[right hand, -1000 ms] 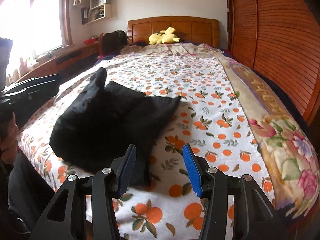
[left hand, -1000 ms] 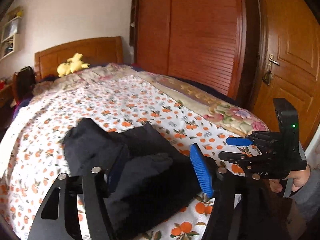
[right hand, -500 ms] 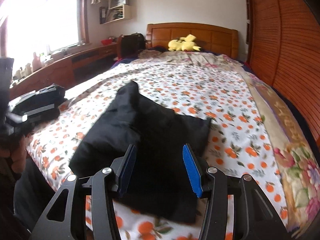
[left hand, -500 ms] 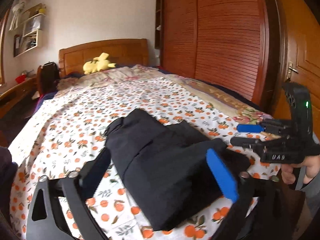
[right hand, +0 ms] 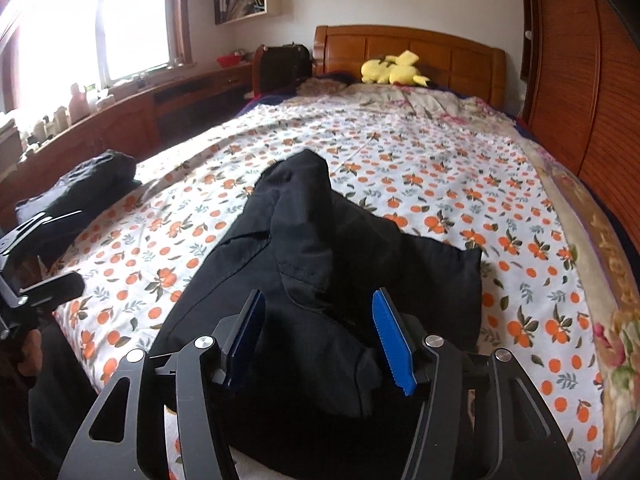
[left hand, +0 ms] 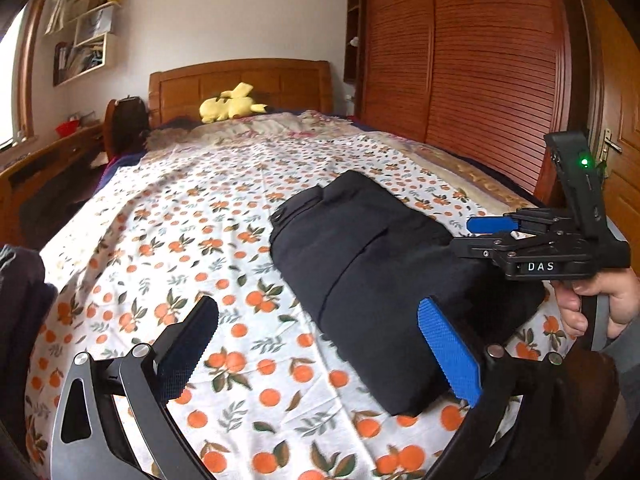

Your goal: Fold large clothes

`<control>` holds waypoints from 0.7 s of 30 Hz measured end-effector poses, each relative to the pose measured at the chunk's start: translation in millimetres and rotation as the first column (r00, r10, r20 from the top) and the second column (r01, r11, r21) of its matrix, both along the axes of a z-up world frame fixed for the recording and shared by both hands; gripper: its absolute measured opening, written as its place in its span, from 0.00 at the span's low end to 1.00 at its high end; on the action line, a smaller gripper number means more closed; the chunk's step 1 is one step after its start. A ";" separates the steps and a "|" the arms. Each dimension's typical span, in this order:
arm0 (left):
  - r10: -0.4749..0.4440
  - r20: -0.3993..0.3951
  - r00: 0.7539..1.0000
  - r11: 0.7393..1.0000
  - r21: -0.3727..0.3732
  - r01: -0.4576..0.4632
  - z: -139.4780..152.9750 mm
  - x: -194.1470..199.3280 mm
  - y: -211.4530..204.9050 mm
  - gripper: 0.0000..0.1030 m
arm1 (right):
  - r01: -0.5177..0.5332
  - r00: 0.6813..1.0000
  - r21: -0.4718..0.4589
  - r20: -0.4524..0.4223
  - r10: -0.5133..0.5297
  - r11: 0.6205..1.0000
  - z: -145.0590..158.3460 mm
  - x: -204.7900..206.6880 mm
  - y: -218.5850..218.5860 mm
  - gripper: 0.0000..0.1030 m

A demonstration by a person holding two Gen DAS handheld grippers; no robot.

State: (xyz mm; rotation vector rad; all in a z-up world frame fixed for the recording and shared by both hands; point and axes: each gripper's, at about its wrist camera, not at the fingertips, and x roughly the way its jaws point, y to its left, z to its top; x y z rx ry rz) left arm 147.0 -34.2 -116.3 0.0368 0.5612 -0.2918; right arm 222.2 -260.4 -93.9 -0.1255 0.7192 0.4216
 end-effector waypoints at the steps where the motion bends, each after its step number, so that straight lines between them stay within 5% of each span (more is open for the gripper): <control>1: 0.006 -0.003 1.000 1.000 -0.003 -0.006 -2.4 -0.1 4.1 0.98 | 0.005 1.000 -0.001 -0.008 -0.005 1.000 -2.2 2.5 -0.4 0.58; 10: 0.037 -0.026 0.999 0.999 -0.033 -0.037 -16.7 -2.4 28.8 0.98 | 0.028 0.995 0.009 -0.097 -0.026 1.000 -18.8 9.5 -3.6 0.56; 12: 0.040 -0.030 0.999 0.999 -0.035 -0.041 -18.7 -3.4 30.0 0.98 | 0.019 0.993 0.016 -0.115 -0.017 1.000 -19.7 9.0 -3.2 0.47; 14: 0.044 -0.034 0.998 0.998 -0.037 -0.045 -19.9 -4.1 31.2 0.98 | -0.011 0.992 0.021 -0.129 0.014 1.000 -19.6 6.7 -0.9 0.16; 21: 0.046 -0.035 0.998 0.998 -0.043 -0.048 -18.7 -8.5 32.0 0.98 | -0.051 0.999 0.022 -0.001 0.051 0.998 15.4 -23.3 2.8 0.05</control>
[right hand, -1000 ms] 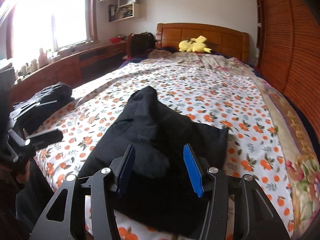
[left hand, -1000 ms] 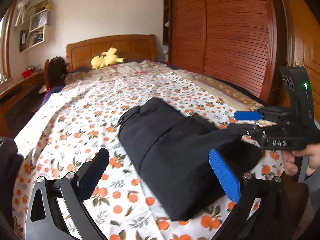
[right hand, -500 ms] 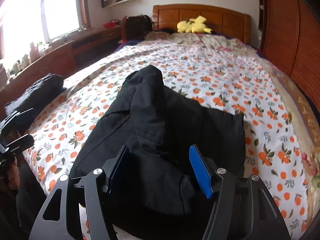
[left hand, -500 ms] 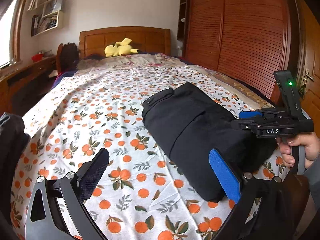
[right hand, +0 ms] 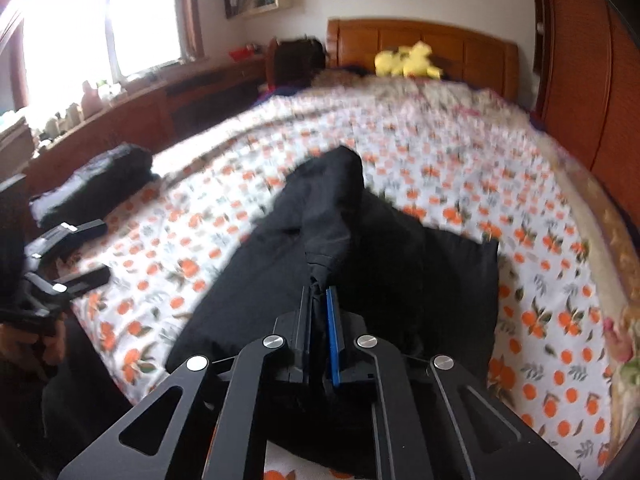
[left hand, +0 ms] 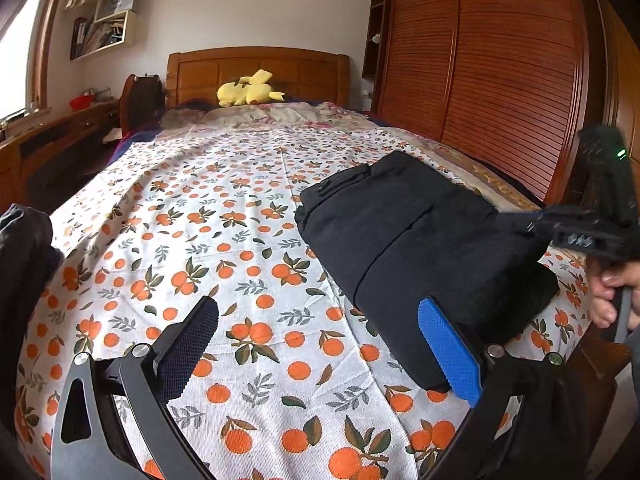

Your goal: Fold large clothes

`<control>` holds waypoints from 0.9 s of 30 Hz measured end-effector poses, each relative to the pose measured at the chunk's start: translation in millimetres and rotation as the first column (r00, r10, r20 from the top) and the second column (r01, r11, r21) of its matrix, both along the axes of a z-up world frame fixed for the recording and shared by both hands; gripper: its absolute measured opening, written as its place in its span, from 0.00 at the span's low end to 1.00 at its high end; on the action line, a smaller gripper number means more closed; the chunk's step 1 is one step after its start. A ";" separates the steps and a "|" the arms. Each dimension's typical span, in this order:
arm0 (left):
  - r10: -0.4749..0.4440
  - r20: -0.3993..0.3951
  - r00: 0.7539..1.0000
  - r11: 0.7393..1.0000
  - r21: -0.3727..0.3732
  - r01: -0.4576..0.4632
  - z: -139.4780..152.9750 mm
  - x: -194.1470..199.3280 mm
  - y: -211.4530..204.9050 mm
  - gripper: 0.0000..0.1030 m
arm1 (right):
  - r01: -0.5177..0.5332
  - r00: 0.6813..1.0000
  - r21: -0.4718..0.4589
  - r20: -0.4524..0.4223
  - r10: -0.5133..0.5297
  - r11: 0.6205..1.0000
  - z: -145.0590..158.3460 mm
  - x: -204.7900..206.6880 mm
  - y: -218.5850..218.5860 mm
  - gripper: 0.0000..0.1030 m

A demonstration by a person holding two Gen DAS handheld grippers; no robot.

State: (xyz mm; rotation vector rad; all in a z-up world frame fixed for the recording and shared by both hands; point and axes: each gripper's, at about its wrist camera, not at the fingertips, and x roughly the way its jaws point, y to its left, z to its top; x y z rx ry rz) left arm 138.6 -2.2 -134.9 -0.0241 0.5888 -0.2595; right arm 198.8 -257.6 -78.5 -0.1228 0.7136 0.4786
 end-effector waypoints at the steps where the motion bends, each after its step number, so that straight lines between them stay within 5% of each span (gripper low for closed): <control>1: -0.001 0.002 1.000 1.000 0.000 0.001 0.5 -0.7 -0.2 0.98 | 0.002 1.000 0.000 0.019 -0.002 1.000 6.5 -3.8 -0.1 0.04; 9: -0.020 0.006 1.000 1.000 -0.002 0.020 3.2 -3.9 -7.8 0.98 | 0.117 0.976 -0.015 0.184 -0.112 0.993 53.6 -41.7 -44.0 0.03; 17: -0.043 -0.001 0.999 0.999 -0.010 0.043 -0.4 -3.1 -17.5 0.98 | 0.249 0.968 -0.167 0.001 -0.252 0.954 -32.7 -23.3 -95.8 0.05; 20: -0.049 0.001 0.999 0.999 -0.008 0.049 -0.2 -4.1 -18.7 0.98 | 0.268 0.963 -0.165 0.011 -0.270 0.949 -31.9 -23.8 -94.4 0.14; 22: -0.053 0.002 0.999 0.999 -0.012 0.053 0.2 -5.2 -19.6 0.98 | 0.295 0.955 -0.157 0.058 -0.290 0.942 -19.7 -26.7 -90.7 0.34; 27: -0.062 0.003 0.998 0.998 -0.010 0.062 0.1 -7.7 -22.0 0.98 | 0.237 0.968 -0.127 0.118 -0.223 0.963 4.0 -33.9 -66.2 0.34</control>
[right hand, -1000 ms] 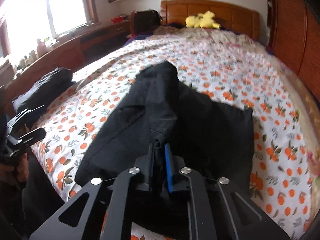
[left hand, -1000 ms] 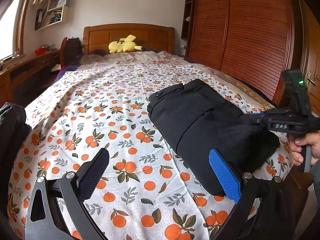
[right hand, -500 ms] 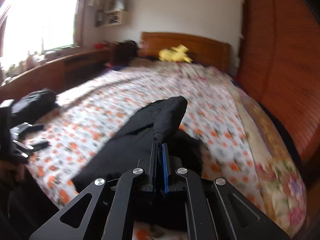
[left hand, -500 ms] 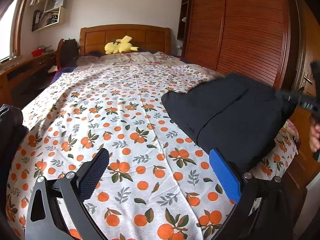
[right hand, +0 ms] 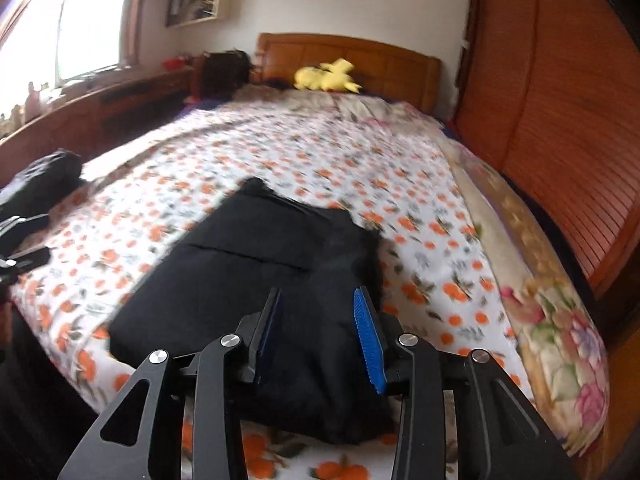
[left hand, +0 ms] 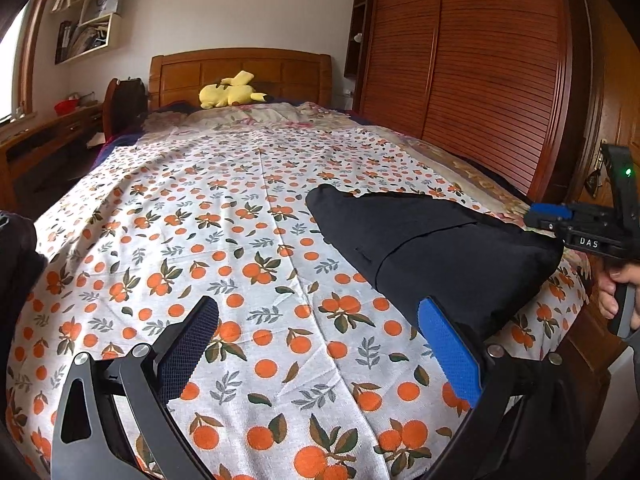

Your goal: Fold large clothes

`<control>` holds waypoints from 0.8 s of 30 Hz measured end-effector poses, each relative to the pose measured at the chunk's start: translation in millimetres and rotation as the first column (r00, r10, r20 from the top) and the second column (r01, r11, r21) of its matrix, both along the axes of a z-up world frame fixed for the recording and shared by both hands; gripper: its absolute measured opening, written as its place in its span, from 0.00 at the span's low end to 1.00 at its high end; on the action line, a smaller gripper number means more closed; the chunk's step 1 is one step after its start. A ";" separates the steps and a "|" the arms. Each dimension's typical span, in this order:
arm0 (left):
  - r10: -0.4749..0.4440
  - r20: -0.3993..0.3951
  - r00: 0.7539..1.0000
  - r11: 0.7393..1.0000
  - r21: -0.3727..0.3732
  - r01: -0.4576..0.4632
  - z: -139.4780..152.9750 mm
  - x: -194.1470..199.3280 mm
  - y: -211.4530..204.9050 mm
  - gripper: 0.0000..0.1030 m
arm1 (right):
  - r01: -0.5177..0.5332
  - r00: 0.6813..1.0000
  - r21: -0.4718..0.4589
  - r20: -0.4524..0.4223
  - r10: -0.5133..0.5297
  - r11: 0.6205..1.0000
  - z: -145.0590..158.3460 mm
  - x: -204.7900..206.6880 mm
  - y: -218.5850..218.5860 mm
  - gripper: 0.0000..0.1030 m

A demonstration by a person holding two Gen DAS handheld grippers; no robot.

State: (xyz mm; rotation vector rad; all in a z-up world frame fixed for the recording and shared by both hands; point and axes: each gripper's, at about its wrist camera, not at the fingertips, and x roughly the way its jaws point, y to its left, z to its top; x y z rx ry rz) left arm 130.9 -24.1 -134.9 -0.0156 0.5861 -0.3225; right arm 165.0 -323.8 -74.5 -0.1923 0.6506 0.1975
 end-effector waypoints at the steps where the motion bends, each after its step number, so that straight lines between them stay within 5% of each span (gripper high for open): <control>1: -0.001 0.000 1.000 1.000 0.001 0.001 -0.3 -0.2 -0.3 0.98 | -0.014 1.000 0.003 0.003 0.014 1.000 0.9 -0.1 6.3 0.34; 7: -0.004 -0.006 1.000 1.000 0.004 0.004 -1.5 1.0 -0.9 0.98 | -0.127 0.989 0.054 -0.070 0.130 0.990 -27.6 6.1 53.8 0.35; 14: -0.023 -0.013 1.000 1.000 0.019 0.023 -7.3 13.9 -8.5 0.98 | -0.127 0.982 0.016 -0.142 0.128 0.992 -84.0 7.2 62.3 0.35; 24: -0.094 -0.028 0.995 0.995 0.017 0.095 -14.3 53.6 -29.6 0.98 | -0.013 0.998 0.079 -0.059 0.018 0.997 -41.0 -30.8 19.1 0.35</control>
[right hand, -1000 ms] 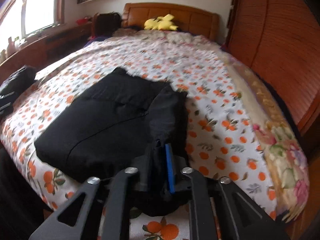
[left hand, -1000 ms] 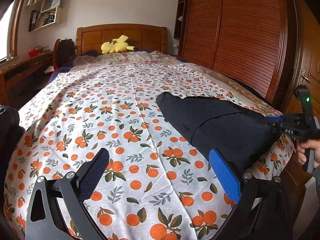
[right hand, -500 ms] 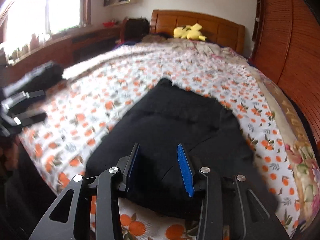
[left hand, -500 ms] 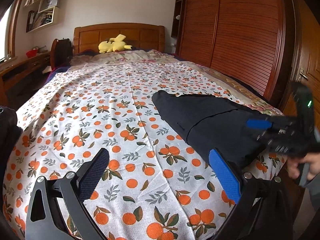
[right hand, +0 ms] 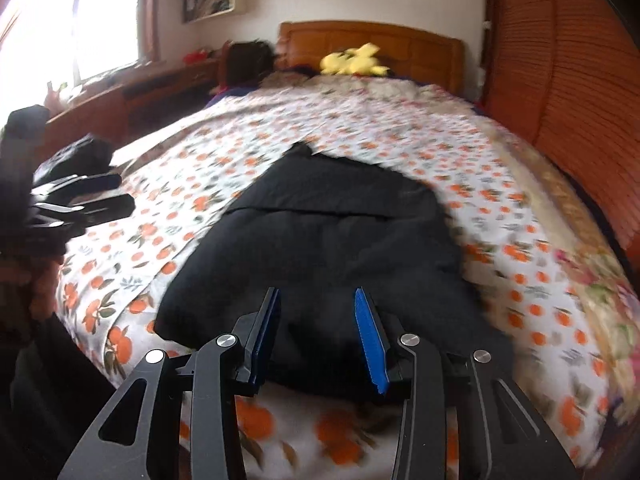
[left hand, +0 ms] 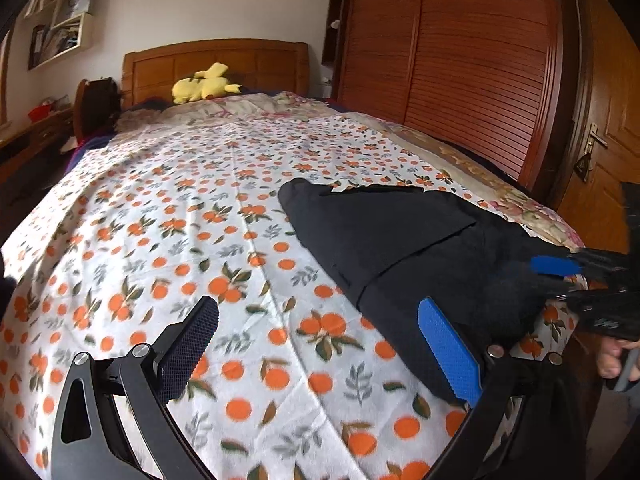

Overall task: Fold large clothes
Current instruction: 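Grasp the folded coat bundle with both tools and lift it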

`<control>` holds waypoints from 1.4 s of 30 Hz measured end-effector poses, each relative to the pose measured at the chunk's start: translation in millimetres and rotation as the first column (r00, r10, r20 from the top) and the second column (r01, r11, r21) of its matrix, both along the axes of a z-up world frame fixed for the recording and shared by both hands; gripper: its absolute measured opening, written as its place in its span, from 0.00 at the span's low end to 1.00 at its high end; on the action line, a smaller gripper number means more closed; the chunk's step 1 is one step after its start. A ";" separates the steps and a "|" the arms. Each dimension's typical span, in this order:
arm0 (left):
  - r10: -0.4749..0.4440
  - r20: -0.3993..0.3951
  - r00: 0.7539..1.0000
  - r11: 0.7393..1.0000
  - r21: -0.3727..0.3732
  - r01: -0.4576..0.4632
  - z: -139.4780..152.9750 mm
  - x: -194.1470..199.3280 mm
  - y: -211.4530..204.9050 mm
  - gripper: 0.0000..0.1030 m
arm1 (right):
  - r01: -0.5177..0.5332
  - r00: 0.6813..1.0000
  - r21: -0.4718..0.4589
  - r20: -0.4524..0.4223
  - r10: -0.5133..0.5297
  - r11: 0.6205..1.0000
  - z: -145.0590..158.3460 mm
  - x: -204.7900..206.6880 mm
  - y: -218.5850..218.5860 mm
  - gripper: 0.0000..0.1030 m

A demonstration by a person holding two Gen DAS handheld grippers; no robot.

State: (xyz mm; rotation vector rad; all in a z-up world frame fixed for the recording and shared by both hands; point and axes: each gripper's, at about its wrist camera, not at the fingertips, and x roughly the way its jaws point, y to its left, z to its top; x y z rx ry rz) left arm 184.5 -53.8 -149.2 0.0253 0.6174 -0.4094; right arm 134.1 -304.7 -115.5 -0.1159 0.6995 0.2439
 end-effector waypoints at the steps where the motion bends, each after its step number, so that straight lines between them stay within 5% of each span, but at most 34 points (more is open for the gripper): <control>1: -0.010 0.003 1.000 1.000 0.005 0.010 0.2 6.6 -3.1 0.98 | 0.019 1.000 0.000 0.005 -0.019 1.000 2.2 -4.0 -6.3 0.35; 6: -0.043 0.003 0.999 0.999 0.031 0.043 1.5 42.4 -18.7 0.98 | 0.143 0.990 0.022 -0.010 -0.143 0.990 -0.2 -29.7 -45.4 0.42; 9: -0.056 0.006 0.998 0.997 0.058 0.055 1.5 66.1 -28.4 0.98 | 0.188 0.982 0.033 -0.020 -0.188 0.982 -7.3 -34.7 -54.1 0.66; 25: -0.019 -0.079 0.997 0.990 0.138 0.030 -26.5 191.7 -63.8 0.98 | 0.281 0.957 0.193 -0.126 -0.261 0.940 -45.0 11.8 -72.3 0.66; 33: -0.004 -0.184 0.983 0.998 0.060 0.016 -50.7 231.2 -61.6 0.96 | 0.274 0.958 0.218 -0.152 -0.244 0.937 -55.0 18.6 -75.1 0.68; 38: -0.057 -0.256 0.965 0.998 -0.034 0.050 -60.5 232.3 -63.0 0.69 | 0.245 0.964 0.261 -0.169 -0.206 0.934 -56.0 21.6 -72.8 0.49; 42: -0.069 -0.282 0.957 0.997 -0.042 0.059 -59.3 230.1 -71.4 0.43 | 0.207 0.974 0.277 -0.152 -0.170 0.938 -53.5 22.0 -68.8 0.20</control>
